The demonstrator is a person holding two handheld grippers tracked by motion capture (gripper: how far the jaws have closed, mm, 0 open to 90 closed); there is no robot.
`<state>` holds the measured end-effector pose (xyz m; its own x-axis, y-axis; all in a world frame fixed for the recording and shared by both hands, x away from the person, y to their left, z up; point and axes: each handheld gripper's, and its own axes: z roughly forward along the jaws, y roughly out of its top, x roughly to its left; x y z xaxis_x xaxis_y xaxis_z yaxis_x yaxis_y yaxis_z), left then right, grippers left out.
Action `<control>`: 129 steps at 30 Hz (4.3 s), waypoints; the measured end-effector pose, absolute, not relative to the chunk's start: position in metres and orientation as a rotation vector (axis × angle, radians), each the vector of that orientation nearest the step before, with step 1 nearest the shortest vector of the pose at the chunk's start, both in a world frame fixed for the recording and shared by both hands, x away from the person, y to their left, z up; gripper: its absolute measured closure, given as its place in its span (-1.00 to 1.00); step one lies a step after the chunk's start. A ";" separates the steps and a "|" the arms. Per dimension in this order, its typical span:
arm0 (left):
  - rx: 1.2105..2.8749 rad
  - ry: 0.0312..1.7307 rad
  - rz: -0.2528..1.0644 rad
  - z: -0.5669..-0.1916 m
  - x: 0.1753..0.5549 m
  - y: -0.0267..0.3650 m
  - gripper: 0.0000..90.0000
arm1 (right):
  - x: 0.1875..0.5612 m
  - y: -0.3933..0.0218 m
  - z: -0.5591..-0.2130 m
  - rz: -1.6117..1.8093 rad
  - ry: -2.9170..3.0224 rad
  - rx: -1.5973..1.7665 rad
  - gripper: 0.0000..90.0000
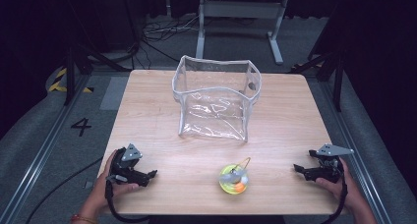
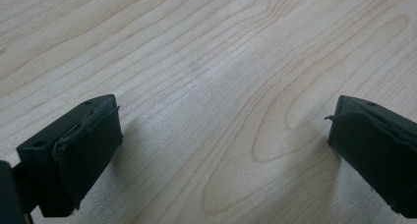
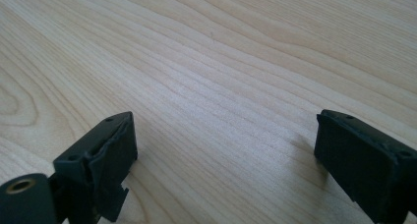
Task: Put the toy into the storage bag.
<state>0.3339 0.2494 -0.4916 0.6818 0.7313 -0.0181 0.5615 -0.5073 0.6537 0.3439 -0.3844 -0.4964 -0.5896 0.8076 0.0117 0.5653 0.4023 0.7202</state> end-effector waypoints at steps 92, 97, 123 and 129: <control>2.251 0.989 0.345 -0.492 0.334 0.249 -1.00 | 0.321 -0.174 -0.309 0.628 2.870 0.179 0.97; 2.251 0.989 0.345 -0.492 0.334 0.249 -1.00 | 0.326 -0.188 -0.294 0.609 2.837 0.244 0.97; 2.243 1.012 0.356 -0.492 0.332 0.249 -0.99 | 0.381 -0.254 -0.201 0.562 2.652 0.539 0.97; 2.243 1.012 0.357 -0.492 0.332 0.249 -0.99 | 0.401 -0.256 -0.175 0.540 2.589 0.571 0.97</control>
